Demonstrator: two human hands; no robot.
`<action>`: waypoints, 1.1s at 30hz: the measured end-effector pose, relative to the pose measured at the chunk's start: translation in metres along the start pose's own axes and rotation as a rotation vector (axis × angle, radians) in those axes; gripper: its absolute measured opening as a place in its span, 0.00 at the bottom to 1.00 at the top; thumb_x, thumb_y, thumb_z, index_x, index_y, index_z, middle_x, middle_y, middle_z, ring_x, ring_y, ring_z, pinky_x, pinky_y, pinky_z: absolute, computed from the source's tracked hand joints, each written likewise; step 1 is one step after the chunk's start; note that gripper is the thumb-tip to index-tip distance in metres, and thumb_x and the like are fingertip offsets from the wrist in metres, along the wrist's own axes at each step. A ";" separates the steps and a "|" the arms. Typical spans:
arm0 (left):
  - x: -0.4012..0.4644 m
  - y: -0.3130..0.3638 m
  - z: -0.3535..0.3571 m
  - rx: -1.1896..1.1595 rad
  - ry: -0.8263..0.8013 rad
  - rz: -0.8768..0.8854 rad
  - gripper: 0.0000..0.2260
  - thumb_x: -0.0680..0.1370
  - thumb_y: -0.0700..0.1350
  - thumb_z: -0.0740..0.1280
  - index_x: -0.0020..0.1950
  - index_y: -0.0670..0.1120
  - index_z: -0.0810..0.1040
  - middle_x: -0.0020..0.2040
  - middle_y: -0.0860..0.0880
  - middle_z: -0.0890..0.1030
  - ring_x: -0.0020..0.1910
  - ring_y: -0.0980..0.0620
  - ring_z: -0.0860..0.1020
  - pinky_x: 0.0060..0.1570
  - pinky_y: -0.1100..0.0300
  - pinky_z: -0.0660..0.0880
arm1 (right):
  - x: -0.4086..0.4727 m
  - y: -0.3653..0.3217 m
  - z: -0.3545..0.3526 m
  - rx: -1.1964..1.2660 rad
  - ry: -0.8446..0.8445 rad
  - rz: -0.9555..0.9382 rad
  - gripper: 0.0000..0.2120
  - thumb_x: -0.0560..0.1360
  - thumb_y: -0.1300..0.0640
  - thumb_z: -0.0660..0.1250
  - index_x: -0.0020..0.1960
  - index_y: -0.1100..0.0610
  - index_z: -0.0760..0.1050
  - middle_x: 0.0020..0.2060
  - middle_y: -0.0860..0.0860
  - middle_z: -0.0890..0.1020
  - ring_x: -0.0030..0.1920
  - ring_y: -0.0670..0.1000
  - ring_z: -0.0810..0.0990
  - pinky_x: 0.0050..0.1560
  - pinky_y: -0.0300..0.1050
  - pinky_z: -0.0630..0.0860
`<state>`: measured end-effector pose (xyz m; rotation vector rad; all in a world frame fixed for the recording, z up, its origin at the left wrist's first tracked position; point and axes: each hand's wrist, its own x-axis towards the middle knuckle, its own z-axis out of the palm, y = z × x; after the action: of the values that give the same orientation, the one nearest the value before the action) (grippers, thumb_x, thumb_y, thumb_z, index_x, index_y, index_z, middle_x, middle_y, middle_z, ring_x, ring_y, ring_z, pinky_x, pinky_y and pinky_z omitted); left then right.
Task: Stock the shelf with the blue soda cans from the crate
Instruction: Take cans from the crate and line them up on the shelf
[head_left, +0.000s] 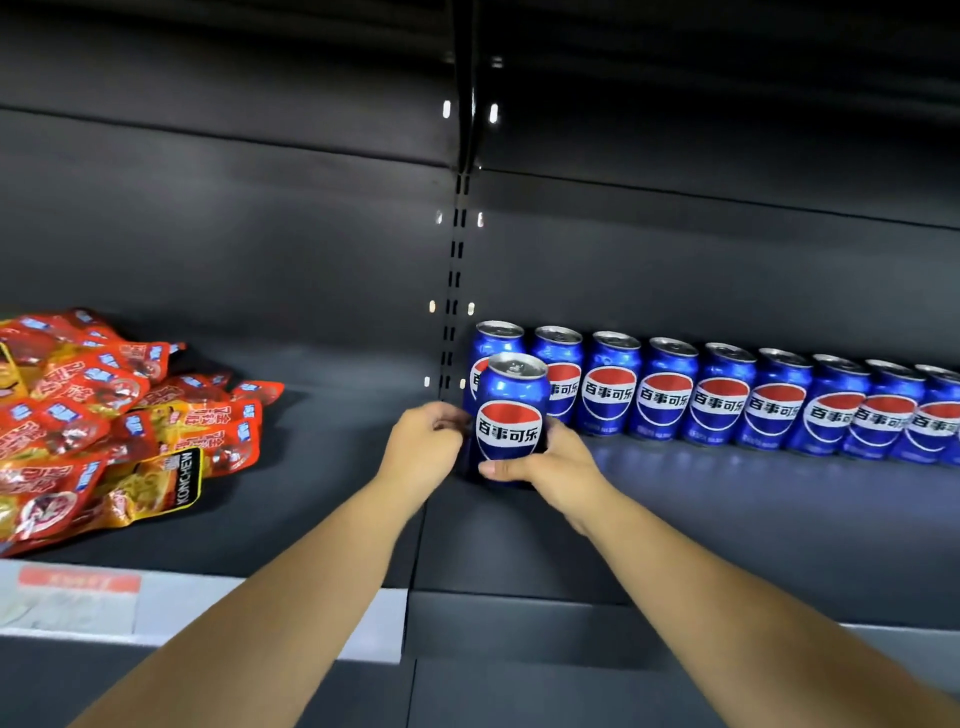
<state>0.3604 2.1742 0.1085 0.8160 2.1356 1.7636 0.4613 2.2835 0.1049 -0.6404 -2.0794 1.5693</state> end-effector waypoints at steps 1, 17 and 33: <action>0.000 -0.001 0.000 -0.006 -0.009 0.004 0.15 0.73 0.30 0.59 0.43 0.49 0.77 0.40 0.52 0.80 0.46 0.50 0.79 0.49 0.61 0.73 | 0.004 0.001 0.001 -0.006 -0.003 0.002 0.28 0.62 0.68 0.78 0.58 0.56 0.73 0.50 0.48 0.82 0.53 0.47 0.79 0.45 0.32 0.73; -0.005 -0.006 0.006 0.015 -0.086 0.058 0.18 0.72 0.28 0.58 0.54 0.47 0.76 0.38 0.56 0.76 0.39 0.56 0.74 0.43 0.66 0.68 | 0.010 0.013 0.008 -0.177 0.134 -0.011 0.26 0.66 0.62 0.77 0.56 0.57 0.63 0.53 0.49 0.75 0.54 0.48 0.73 0.56 0.42 0.71; -0.007 -0.004 0.003 0.121 -0.174 0.053 0.26 0.74 0.30 0.59 0.70 0.46 0.69 0.60 0.41 0.78 0.60 0.47 0.76 0.50 0.66 0.67 | 0.011 0.016 0.011 -0.283 0.211 -0.026 0.19 0.73 0.66 0.69 0.62 0.59 0.69 0.57 0.53 0.76 0.56 0.47 0.72 0.56 0.38 0.67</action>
<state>0.3667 2.1719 0.1031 1.0259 2.1395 1.5361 0.4474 2.2857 0.0881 -0.8340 -2.1538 1.1463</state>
